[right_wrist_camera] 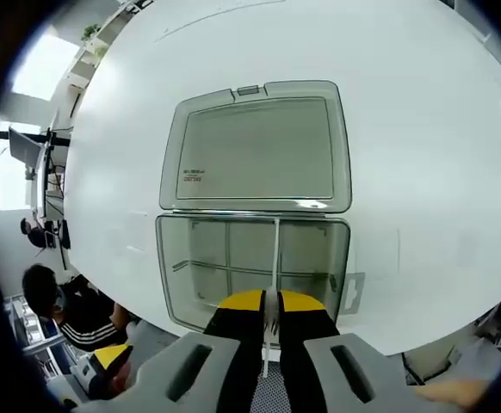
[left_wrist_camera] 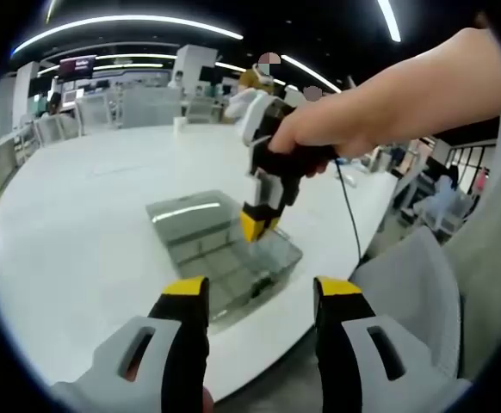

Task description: Insert the divider into the dual guide fixture by aligning both edges with the guide slots and pushing it downward to the bottom, including one-sided entry, uneven engagement, binding, and posture correction.

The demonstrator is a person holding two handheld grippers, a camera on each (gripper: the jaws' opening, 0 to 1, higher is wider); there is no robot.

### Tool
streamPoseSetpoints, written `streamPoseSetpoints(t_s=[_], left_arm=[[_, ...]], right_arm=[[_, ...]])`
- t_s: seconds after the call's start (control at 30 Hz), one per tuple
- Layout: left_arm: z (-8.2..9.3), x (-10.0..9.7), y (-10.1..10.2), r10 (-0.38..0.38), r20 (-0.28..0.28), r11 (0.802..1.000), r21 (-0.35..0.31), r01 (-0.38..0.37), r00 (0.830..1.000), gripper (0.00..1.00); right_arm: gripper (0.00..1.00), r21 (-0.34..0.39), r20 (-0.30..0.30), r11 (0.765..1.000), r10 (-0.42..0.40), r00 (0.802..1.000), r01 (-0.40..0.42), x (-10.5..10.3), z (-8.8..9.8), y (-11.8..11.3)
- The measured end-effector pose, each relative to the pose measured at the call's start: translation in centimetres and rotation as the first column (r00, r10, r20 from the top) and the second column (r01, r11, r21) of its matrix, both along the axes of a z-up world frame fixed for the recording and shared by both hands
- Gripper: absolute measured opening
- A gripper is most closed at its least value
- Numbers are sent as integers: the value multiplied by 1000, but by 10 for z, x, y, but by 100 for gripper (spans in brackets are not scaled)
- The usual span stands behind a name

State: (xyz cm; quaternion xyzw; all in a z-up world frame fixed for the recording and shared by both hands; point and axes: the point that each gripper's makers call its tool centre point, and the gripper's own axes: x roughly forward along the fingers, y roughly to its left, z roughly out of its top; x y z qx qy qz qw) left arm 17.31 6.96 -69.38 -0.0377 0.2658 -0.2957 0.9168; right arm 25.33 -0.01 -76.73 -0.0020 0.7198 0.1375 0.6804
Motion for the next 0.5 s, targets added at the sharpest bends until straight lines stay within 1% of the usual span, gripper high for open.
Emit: streamPoseSetpoints(t_s=[0.23,0.5], left_arm=[[0,0,0,0,-2,1000,-1,0,1000,46],[0,0,0,1,-2,1000,-1,-1,1000,46]], right_arm=[[0,7,1,1000,1,1000,-1,1,2,0],[0,8,7,1000,24,1000,-24,4,0,-1]])
